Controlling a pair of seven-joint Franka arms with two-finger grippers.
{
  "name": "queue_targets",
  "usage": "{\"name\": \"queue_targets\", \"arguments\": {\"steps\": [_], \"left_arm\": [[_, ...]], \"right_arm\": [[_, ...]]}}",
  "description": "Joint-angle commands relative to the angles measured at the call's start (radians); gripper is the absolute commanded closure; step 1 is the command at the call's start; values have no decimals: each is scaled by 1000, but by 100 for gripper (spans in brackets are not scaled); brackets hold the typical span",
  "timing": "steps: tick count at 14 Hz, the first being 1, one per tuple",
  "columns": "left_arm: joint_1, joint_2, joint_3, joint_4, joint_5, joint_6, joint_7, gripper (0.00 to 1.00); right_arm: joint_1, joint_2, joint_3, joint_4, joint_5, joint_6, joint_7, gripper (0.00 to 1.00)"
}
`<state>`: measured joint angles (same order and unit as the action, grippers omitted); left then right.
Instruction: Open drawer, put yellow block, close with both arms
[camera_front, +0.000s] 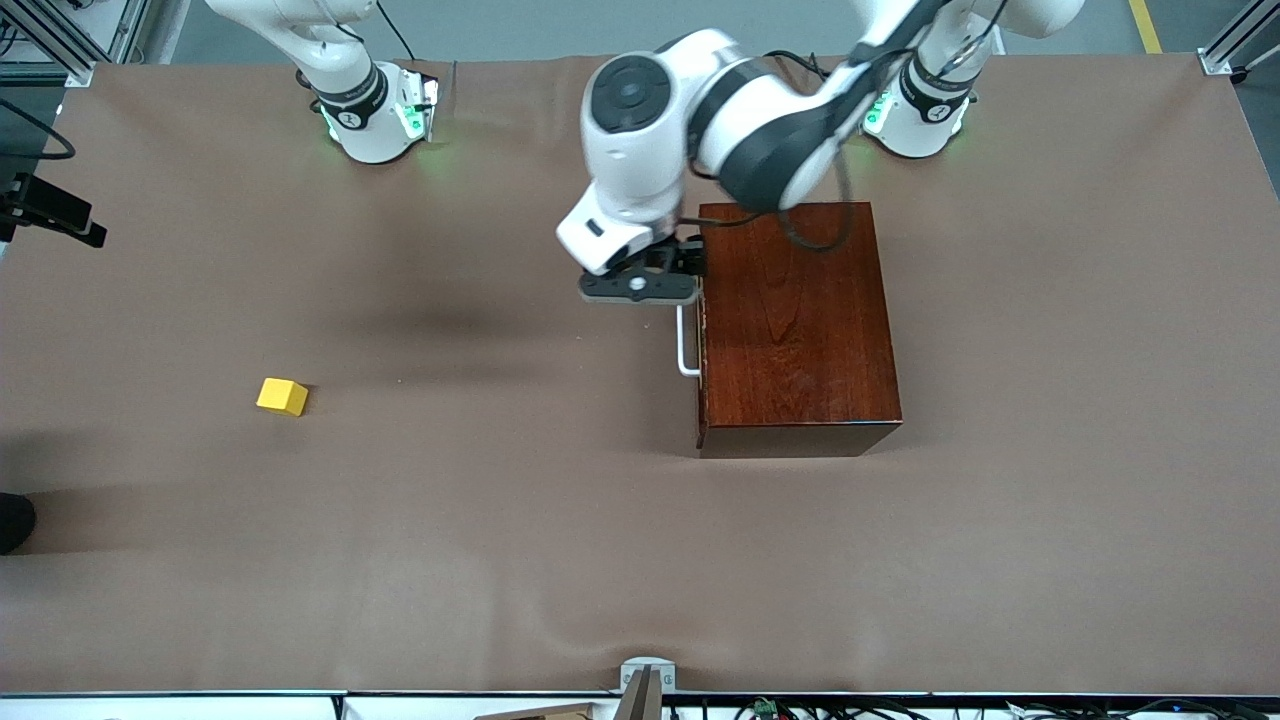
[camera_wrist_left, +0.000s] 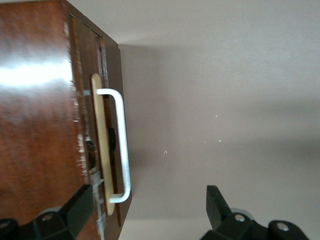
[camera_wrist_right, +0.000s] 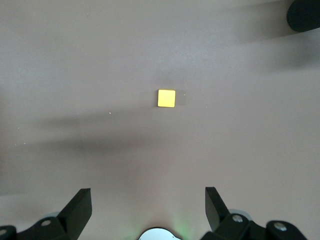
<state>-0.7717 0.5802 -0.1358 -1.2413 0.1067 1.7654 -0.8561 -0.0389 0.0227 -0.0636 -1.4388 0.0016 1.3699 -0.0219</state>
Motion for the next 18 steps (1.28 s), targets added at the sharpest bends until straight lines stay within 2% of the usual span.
{"name": "queue_targets", "arguments": {"steps": [1, 2, 4, 7, 9, 18], "left_arm": [[-174, 94, 178, 62, 25, -9, -49, 0], [-213, 115, 224, 62, 25, -9, -54, 0], [-244, 144, 251, 59, 27, -20, -57, 0], [-253, 167, 251, 52, 40, -50, -57, 0], [-256, 184, 243, 51, 108, -61, -51, 0], [-251, 237, 248, 51, 114, -50, -51, 0]], "right_arm": [[-24, -4, 16, 3, -2, -8, 0, 0], [-24, -4, 16, 3, -2, -8, 0, 0], [-24, -3, 16, 3, -2, -8, 0, 0], [-27, -1, 16, 3, -3, -6, -1, 0], [-26, -3, 16, 5, -3, -6, -3, 0], [-29, 19, 16, 6, -22, 5, -3, 0]]}}
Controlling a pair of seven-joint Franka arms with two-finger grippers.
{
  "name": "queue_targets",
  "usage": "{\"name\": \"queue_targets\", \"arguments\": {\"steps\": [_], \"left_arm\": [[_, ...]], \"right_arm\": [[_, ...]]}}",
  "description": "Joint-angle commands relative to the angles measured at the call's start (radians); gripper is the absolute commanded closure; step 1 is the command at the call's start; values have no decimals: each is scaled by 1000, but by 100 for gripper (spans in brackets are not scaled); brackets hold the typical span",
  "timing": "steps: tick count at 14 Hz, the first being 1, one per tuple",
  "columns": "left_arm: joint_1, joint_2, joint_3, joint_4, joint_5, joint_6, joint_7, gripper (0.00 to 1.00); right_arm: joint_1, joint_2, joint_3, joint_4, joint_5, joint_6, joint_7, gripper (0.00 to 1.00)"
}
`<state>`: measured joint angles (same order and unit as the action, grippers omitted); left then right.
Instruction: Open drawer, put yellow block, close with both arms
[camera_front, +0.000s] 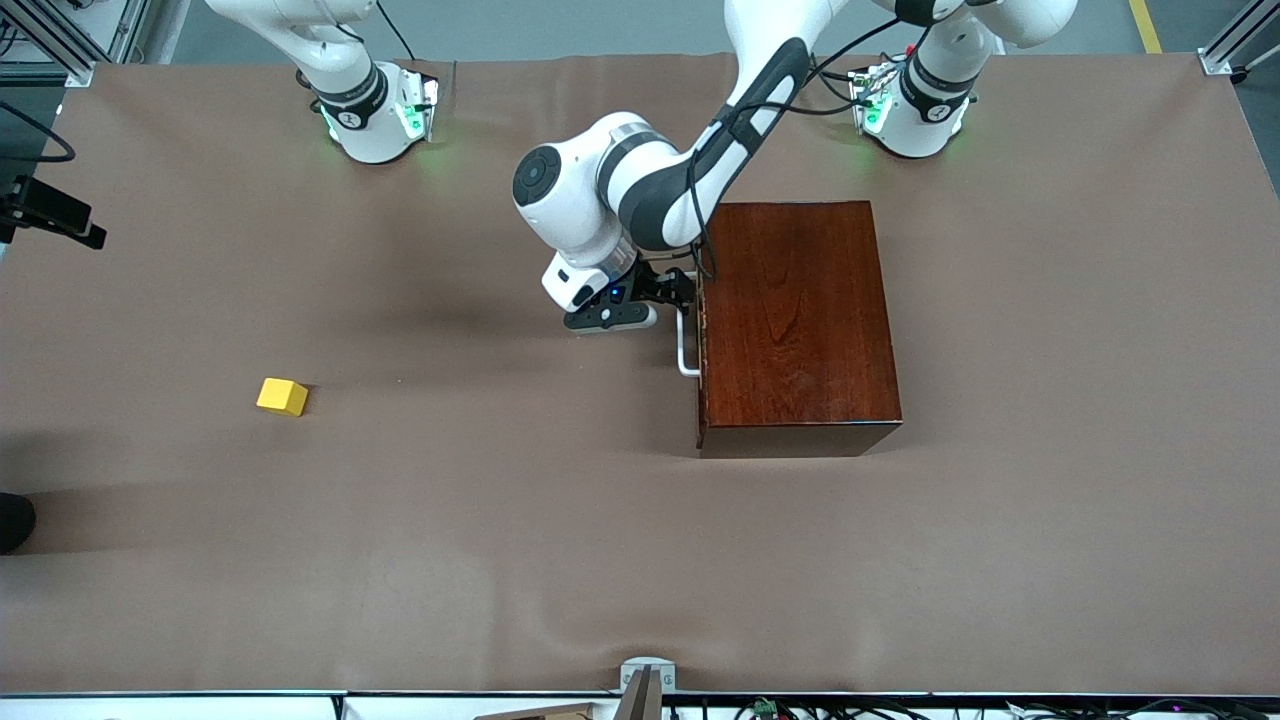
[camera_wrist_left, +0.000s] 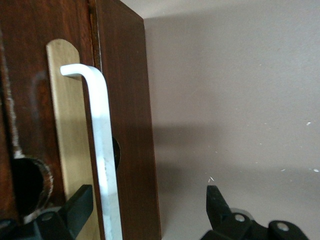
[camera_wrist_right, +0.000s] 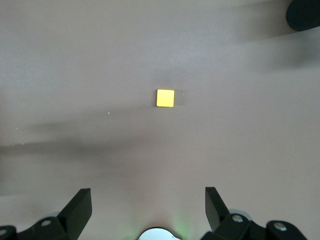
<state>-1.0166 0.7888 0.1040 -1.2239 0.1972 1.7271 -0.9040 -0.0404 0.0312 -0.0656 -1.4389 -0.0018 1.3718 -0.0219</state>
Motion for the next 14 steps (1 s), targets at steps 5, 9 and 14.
{"name": "queue_targets", "arguments": {"steps": [5, 9, 14], "left_arm": [[-5, 46, 5, 34, 16, 72, -111, 0], [-10, 59, -9, 38, 7, 178, -196, 0], [-13, 67, -50, 41, -27, 325, -334, 0]], "right_arm": [[-38, 21, 16, 6, -17, 6, -1, 0], [-53, 27, 16, 8, -18, 7, 0, 0], [-78, 41, 16, 8, -6, 19, 8, 0]]}}
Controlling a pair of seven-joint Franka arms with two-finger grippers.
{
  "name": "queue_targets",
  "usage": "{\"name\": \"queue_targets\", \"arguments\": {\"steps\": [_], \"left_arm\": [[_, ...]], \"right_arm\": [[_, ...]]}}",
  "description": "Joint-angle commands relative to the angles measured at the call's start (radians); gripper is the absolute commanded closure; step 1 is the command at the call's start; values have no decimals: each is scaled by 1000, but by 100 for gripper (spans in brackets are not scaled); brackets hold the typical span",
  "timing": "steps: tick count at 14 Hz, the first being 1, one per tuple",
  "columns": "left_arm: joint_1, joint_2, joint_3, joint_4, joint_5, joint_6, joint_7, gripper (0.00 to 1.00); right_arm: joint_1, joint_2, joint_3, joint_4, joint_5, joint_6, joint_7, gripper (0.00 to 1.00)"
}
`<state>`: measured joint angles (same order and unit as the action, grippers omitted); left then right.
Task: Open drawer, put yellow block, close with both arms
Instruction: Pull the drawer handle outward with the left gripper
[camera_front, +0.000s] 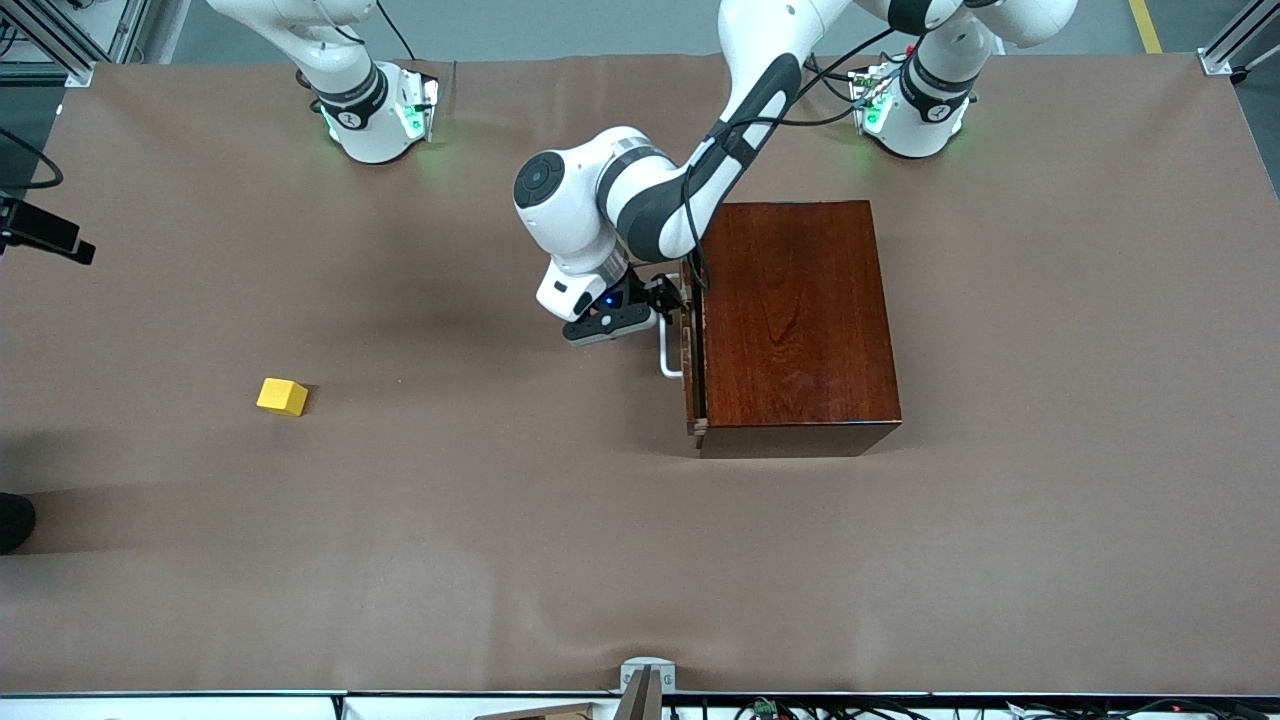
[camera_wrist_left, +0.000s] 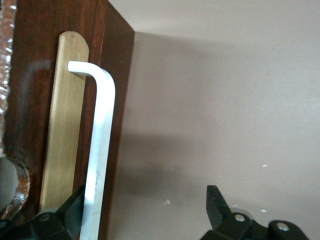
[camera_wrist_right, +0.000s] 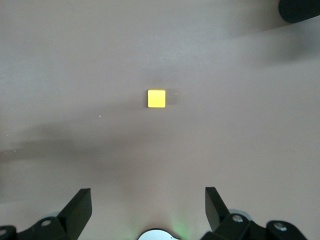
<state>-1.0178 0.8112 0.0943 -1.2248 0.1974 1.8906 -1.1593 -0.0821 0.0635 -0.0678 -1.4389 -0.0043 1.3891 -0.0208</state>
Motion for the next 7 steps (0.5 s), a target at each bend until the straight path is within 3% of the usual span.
{"name": "queue_targets", "arguments": {"steps": [1, 7], "left_arm": [[-11, 45, -44, 42, -27, 186, -104, 0], [-11, 68, -80, 44, -68, 355, -258, 0]], "right_arm": [[-42, 12, 20, 8, -3, 2, 7, 0], [-42, 62, 20, 6, 7, 34, -4, 0]]}}
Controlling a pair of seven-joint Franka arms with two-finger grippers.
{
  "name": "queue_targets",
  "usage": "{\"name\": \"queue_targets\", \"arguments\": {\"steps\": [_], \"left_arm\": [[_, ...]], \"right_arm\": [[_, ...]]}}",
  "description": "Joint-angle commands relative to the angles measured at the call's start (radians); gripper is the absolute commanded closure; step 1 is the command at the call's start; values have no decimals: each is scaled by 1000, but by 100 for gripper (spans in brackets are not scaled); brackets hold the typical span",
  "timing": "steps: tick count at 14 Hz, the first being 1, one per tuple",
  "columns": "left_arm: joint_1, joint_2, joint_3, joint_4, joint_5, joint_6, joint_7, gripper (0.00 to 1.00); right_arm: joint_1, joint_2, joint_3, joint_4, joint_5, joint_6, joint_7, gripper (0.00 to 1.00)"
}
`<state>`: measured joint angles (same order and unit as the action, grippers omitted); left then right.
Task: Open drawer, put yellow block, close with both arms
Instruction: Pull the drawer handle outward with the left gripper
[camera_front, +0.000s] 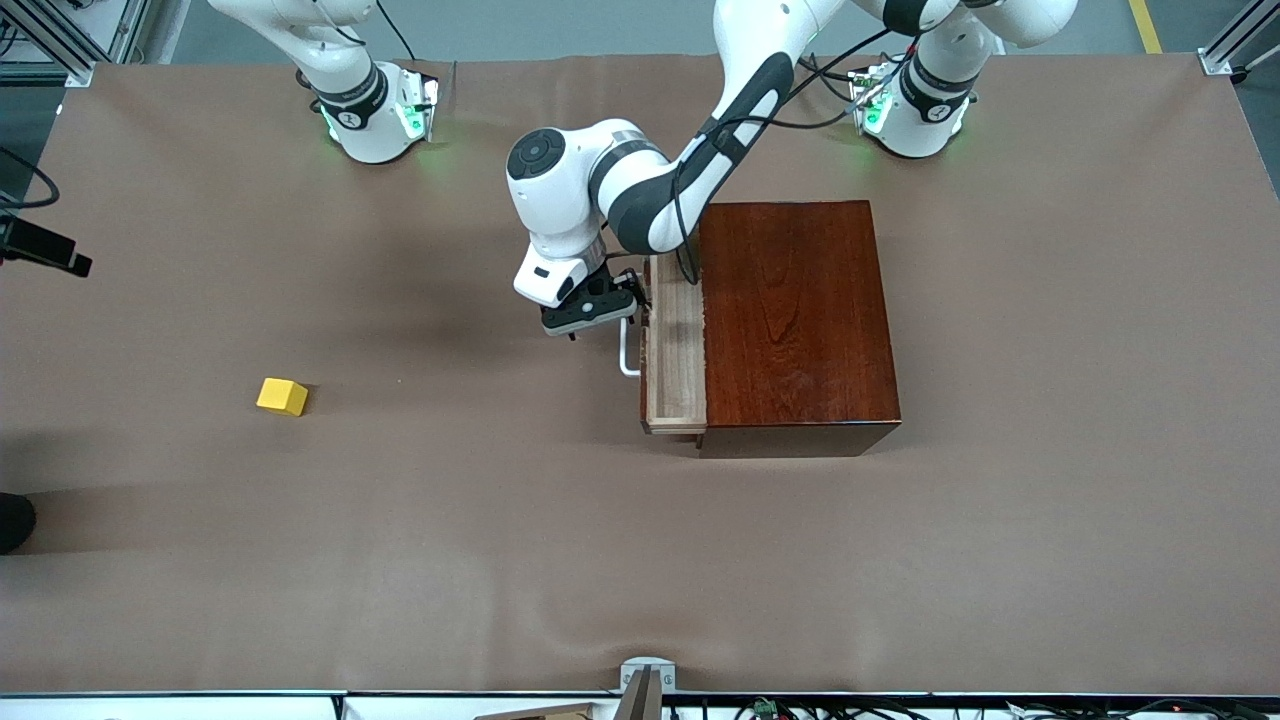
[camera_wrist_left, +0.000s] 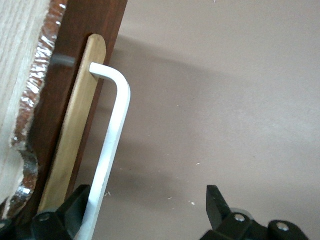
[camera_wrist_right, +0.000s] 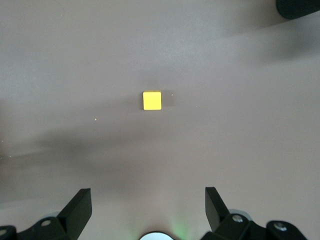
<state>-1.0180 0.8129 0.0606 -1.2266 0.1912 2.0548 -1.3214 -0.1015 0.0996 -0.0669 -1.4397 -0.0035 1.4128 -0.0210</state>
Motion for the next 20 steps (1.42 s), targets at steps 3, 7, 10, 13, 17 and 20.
{"name": "queue_targets", "arguments": {"steps": [3, 7, 10, 13, 17, 20], "left_arm": [[-11, 77, -59, 45, -62, 255, -139, 0], [-11, 74, -58, 42, -62, 286, -156, 0], [-4, 63, -53, 39, -62, 263, -160, 0], [1, 40, -53, 39, -64, 242, -159, 0], [1, 3, -58, 41, -64, 124, -154, 0], [1, -38, -53, 39, -59, 33, -145, 0]], "right_arm": [[-15, 74, 21, 9, 7, 11, 1, 0], [6, 107, 24, 19, -32, 41, -5, 0], [2, 161, 24, 18, -50, 110, -5, 0], [2, 163, 22, -5, -47, 167, 10, 0], [-10, 216, 22, -14, -21, 190, 13, 0], [-12, 247, 24, -21, -20, 224, 6, 0]]}}
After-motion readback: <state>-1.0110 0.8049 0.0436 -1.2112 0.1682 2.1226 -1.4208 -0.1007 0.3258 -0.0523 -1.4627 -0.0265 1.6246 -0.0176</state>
